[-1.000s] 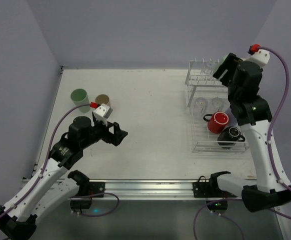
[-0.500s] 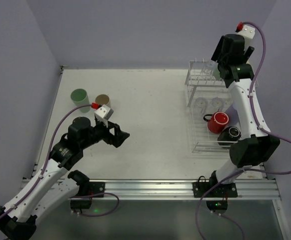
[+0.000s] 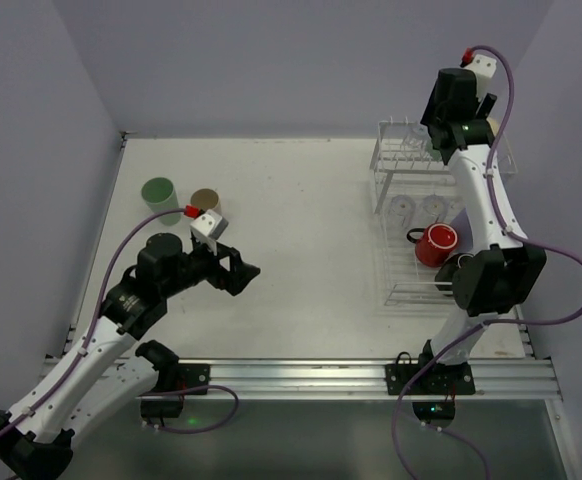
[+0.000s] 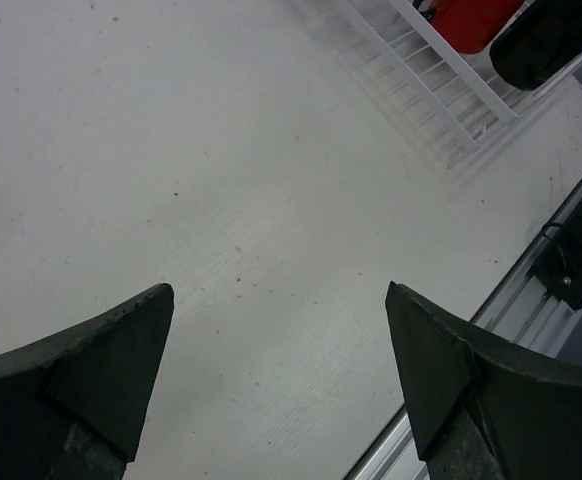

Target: Unload the cups from the dish rack

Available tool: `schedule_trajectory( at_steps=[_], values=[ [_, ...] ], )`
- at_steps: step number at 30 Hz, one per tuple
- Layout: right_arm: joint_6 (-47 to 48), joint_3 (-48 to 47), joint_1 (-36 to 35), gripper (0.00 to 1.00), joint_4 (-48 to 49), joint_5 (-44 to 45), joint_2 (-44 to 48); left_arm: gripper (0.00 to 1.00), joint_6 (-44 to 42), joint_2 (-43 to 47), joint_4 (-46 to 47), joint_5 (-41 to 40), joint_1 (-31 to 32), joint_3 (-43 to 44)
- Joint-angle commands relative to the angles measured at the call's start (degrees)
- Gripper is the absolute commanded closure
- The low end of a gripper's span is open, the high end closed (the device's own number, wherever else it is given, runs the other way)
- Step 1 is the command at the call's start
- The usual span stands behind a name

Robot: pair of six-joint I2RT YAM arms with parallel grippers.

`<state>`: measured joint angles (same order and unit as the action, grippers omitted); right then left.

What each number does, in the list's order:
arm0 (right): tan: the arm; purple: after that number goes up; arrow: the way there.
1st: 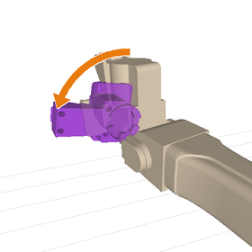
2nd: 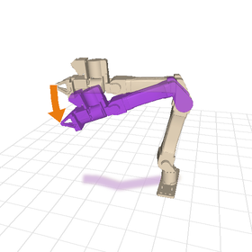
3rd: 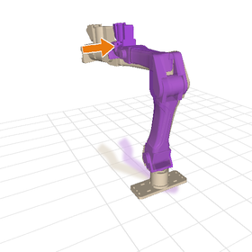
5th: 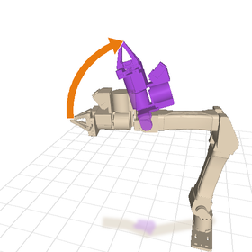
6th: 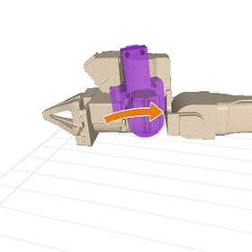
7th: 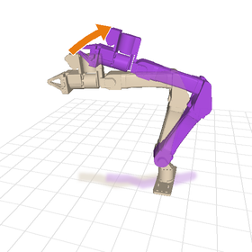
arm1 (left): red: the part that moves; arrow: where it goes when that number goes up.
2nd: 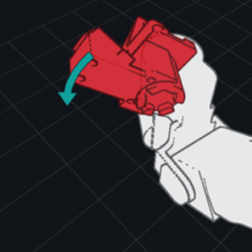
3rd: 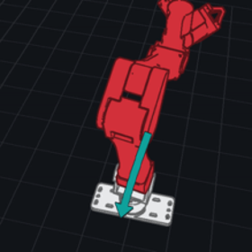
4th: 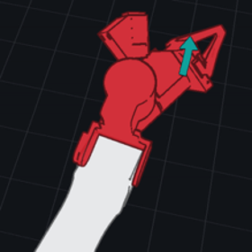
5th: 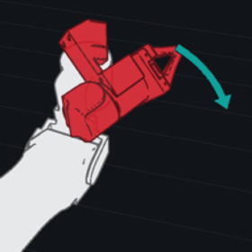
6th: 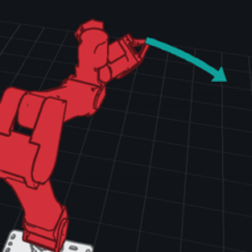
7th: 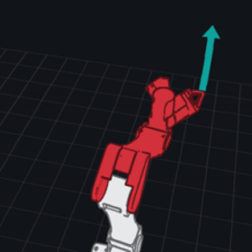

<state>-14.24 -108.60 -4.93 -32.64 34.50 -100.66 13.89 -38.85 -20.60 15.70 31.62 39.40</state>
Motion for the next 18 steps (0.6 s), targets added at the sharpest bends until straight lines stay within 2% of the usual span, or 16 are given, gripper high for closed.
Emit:
schedule_trajectory(
  at_steps=[1,3,4,6,7,9,12,18],
  values=[
    [1.2,-3.4,0.4,0.27,0.5,1.5,-1.5,0.09,-1.0,-0.3,1.9,0.7,-0.2,0.6],
    [1.8,-3.6,0.4,0.29,0.5,2.1,-1.8,0.09,-0.9,-0.3,1.9,0.4,-0.2,0.6],
    [2.0,-3.8,0.4,0.36,0.4,2.1,-2.0,0.09,-0.9,-0.3,1.9,0.4,-0.2,0.6],
    [2.6,-4.3,0.4,0.43,0.8,2.4,-2.0,0.09,-1.0,-0.4,1.9,0.1,-0.2,0.6],
    [2.8,-4.3,0.4,0.52,1.0,2.3,-1.8,0.09,-0.9,-0.5,1.9,-0.1,-0.2,0.7],
    [3.2,-3.7,0.4,0.59,2.9,2.2,-0.2,0.10,-1.0,-0.7,1.9,-0.1,-0.2,0.7],
    [4.1,-1.1,0.2,0.67,7.8,1.4,4.0,0.10,-1.1,-1.1,1.9,-0.3,-0.2,0.9],
    [6.9,2.2,-1.0,0.72,15.4,1.2,12.0,0.10,-0.5,-2.1,2.7,0.1,-0.2,1.4]
  ],
)
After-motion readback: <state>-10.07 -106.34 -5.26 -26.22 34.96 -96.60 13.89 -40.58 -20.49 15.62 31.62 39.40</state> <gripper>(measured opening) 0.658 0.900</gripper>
